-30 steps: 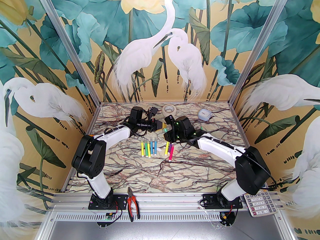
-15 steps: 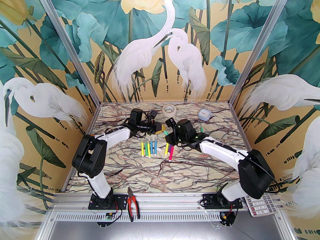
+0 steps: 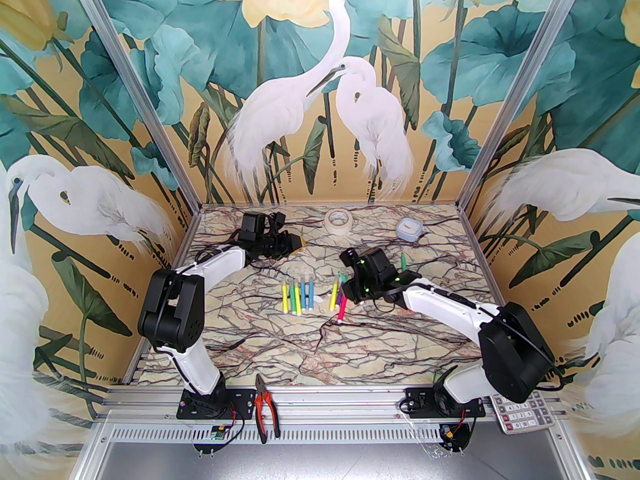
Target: Open the pen caps
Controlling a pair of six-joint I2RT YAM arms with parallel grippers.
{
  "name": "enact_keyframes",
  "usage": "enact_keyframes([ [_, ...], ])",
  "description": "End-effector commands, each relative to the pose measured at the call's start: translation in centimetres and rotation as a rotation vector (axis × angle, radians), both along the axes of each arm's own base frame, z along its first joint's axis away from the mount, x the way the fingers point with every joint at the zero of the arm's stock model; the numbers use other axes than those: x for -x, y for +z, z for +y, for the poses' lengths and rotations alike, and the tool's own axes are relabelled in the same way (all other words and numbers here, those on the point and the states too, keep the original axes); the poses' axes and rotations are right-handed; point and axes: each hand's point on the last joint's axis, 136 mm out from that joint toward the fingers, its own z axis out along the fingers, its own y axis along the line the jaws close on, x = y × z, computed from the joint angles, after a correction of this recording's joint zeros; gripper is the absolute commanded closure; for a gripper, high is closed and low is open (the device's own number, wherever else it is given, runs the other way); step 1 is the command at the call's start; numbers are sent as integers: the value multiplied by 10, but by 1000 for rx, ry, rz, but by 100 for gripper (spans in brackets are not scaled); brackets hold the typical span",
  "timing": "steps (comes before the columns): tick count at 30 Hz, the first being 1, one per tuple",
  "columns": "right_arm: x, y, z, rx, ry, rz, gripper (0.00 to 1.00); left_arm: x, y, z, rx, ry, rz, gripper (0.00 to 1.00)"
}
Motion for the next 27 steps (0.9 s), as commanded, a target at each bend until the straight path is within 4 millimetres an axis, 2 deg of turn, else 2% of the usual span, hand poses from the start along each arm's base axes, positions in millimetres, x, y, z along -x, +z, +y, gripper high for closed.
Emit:
enact_keyframes([
  [1, -31, 0, -30, 28, -198, -15, 100, 14, -27, 42, -297, 46, 64, 100],
  [7, -61, -10, -84, 107, -439, -11, 100, 24, -49, 81, -541, 93, 125, 100],
  [10, -71, -12, -100, 138, -503, -14, 100, 27, -60, 95, -628, 97, 160, 100],
  [20, -97, -23, -141, 184, -633, 13, 100, 27, -85, 121, -797, 89, 217, 100],
  [27, -110, -28, -152, 233, -667, 28, 100, 17, -88, 138, -826, 105, 232, 100],
])
